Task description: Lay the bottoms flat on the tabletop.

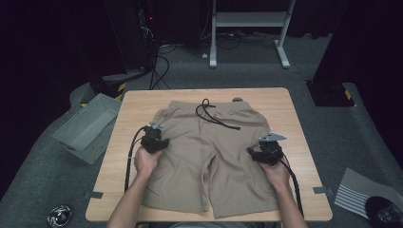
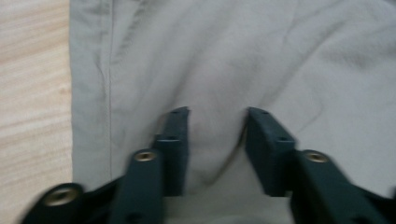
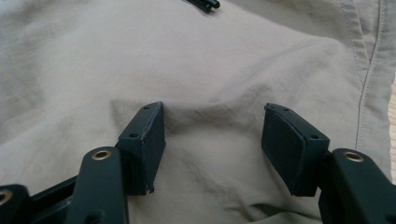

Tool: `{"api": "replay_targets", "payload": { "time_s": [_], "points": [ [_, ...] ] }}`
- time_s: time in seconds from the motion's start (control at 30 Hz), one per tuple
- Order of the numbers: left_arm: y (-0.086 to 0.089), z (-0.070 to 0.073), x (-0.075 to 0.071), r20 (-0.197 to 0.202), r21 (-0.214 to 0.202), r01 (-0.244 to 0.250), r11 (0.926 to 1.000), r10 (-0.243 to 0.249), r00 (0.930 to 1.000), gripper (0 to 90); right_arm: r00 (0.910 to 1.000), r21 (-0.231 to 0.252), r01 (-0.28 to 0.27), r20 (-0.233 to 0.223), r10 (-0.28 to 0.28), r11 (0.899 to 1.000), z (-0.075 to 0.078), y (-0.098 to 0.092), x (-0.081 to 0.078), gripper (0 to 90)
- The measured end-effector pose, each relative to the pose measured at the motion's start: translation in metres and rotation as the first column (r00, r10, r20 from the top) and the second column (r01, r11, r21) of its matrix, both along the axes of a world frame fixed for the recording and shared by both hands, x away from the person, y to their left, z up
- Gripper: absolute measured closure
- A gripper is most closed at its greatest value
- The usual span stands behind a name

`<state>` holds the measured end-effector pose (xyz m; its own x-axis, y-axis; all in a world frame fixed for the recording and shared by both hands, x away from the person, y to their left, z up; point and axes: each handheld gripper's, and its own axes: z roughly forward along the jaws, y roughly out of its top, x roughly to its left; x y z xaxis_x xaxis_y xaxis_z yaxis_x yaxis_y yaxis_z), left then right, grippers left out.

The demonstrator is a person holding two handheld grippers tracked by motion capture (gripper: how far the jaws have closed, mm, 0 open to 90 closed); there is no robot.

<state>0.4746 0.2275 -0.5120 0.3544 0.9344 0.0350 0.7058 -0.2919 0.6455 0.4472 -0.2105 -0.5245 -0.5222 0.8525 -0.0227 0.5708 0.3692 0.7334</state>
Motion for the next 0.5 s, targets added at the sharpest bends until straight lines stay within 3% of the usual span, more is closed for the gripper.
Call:
{"api": "replay_targets", "payload": {
  "time_s": [0.03,0.1,0.13,0.2,0.23,0.37,0.47,0.5],
  "points": [
    [-0.003,0.002,0.003,-0.017,0.024,0.014,0.9996,-0.013,0.9998,73.7,1.0,0.0,0.0,0.0,0.0,1.0,0.0,0.0,0.0,39.3],
    [-0.014,0.006,0.01,-0.038,0.143,0.06,0.9878,-0.056,0.9977,86.7,1.0,-0.002,0.0,0.001,0.0,1.0,0.0,0.0,0.0,39.3],
    [-0.022,0.008,0.015,-0.054,0.207,0.084,0.9748,-0.074,0.9958,88.2,1.0,-0.002,0.0,0.001,0.0,1.0,0.0,0.0,-0.001,39.3],
    [-0.028,0.01,0.021,-0.061,0.248,0.101,0.9634,-0.088,0.9942,89.0,1.0,-0.002,0.002,0.0,-0.002,1.0,0.0,0.0,-0.001,39.2],
    [-0.029,0.011,0.024,-0.05,0.255,0.093,0.9623,-0.083,0.9953,89.1,1.0,-0.001,0.002,0.0,-0.002,1.0,0.0,0.0,-0.001,39.2],
    [-0.021,0.02,0.032,0.02,0.231,0.018,0.9728,-0.023,0.9995,89.2,1.0,0.0,0.003,-0.001,-0.003,1.0,0.0,-0.001,-0.001,39.0],
    [-0.02,0.021,0.035,0.037,0.225,-0.021,0.9741,0.013,0.9992,88.4,1.0,0.0,-0.006,-0.001,0.006,1.0,0.0,0.0,-0.001,38.8],
    [-0.022,0.019,0.035,0.039,0.241,-0.024,0.9702,0.015,0.9991,87.3,1.0,0.002,-0.005,-0.002,0.005,1.0,0.0,0.0,-0.001,38.7]
  ]
}}
